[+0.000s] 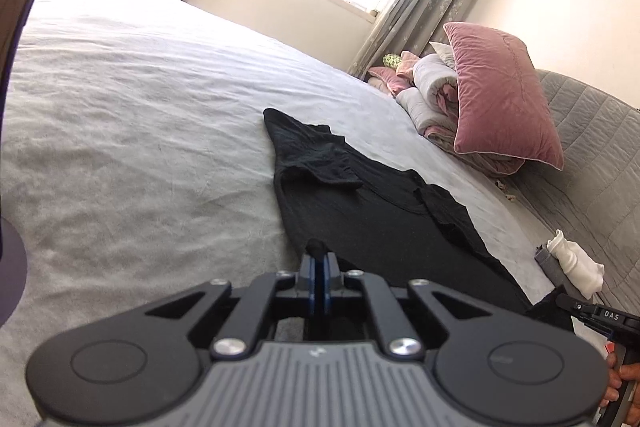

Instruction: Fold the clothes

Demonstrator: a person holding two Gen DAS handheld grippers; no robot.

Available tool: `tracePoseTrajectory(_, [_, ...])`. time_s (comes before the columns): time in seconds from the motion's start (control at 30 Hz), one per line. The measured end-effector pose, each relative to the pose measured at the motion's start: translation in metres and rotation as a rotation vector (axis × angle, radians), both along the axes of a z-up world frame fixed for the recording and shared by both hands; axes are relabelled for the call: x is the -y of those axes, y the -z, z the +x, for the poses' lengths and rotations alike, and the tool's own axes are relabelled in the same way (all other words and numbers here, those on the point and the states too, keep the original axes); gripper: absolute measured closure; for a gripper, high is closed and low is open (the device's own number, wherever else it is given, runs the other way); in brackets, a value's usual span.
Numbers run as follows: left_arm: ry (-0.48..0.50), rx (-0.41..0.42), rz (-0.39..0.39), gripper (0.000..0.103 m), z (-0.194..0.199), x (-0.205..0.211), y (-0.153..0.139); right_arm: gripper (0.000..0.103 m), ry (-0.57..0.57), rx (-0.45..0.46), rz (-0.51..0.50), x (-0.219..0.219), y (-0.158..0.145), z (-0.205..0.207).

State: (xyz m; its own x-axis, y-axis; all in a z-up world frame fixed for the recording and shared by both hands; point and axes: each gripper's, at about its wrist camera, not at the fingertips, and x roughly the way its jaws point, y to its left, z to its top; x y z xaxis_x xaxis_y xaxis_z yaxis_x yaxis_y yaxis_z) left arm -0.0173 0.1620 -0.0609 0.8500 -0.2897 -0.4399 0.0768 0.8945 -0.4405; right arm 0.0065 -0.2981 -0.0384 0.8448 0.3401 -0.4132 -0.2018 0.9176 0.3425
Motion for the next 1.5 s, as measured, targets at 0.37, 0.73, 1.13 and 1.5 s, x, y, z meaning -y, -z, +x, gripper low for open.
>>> tracePoseTrajectory(0.37, [-0.015, -0.075, 0.119, 0.096, 0.021, 0.020, 0.009, 0.097, 0.058, -0.068, -0.034, -0.001, 0.008, 0.024])
tracePoseTrajectory(0.73, [-0.056, -0.030, 0.113, 0.070, 0.009, 0.020, -0.013, 0.059, 0.073, -0.039, -0.124, -0.003, -0.012, 0.006])
tracePoseTrajectory(1.13, [0.109, -0.057, 0.288, 0.069, -0.017, 0.047, 0.010, 0.063, -0.220, -0.085, -0.317, -0.035, 0.015, -0.028])
tracePoseTrajectory(1.5, [0.116, -0.316, -0.181, 0.058, -0.052, -0.023, -0.003, 0.055, -0.142, -0.268, 0.041, 0.031, -0.008, -0.065])
